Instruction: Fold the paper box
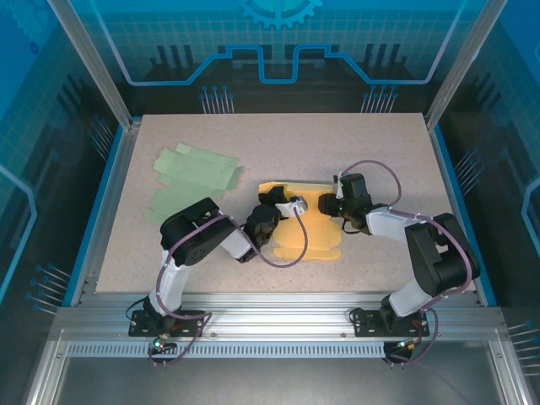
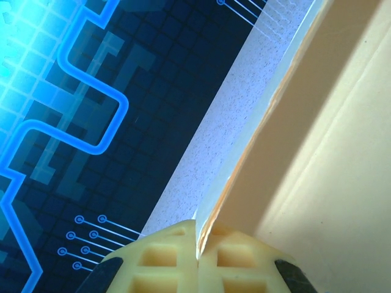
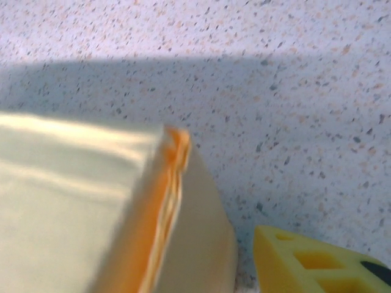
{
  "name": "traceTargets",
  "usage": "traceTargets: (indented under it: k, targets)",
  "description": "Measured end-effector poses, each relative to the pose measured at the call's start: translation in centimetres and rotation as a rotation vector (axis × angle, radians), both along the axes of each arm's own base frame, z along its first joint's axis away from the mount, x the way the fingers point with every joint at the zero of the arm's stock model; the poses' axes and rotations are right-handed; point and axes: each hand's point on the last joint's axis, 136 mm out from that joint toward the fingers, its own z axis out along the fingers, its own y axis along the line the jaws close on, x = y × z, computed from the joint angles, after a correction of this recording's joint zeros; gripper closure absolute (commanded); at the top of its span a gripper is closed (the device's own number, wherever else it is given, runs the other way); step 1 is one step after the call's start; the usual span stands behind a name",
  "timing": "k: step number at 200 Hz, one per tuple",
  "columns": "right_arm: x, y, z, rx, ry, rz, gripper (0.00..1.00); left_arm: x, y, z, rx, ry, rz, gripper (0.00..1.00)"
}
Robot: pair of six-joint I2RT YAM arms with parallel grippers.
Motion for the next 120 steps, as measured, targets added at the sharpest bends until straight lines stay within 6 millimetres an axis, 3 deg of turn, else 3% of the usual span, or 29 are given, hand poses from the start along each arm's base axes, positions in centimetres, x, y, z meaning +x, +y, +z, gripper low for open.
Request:
traceTargets:
  k: [40, 84, 107, 120]
  targets:
    - [0.9, 0.4, -0.1, -0.048, -0.013, -0.016, 0.7, 0.0, 0.1, 0.0, -0.021, 0.008, 0.006, 1.0]
    - [0.8, 0.3, -0.3, -0.118, -0.029, -0.045, 0.79, -0.2, 0.2, 1.7, -0.114, 0.049, 0.019, 0.8]
    - [0.8, 0.1, -0.4, -0.133, -0.03, -0.063, 0.81, -1.1, 0.4, 4.7, -0.248, 0.079, 0.01, 0.58]
    - [0.8, 0.1, -0.4, -0.137, -0.025, -0.069, 0.83, -1.8, 0.6, 6.8, -0.339, 0.098, -0.005, 0.41]
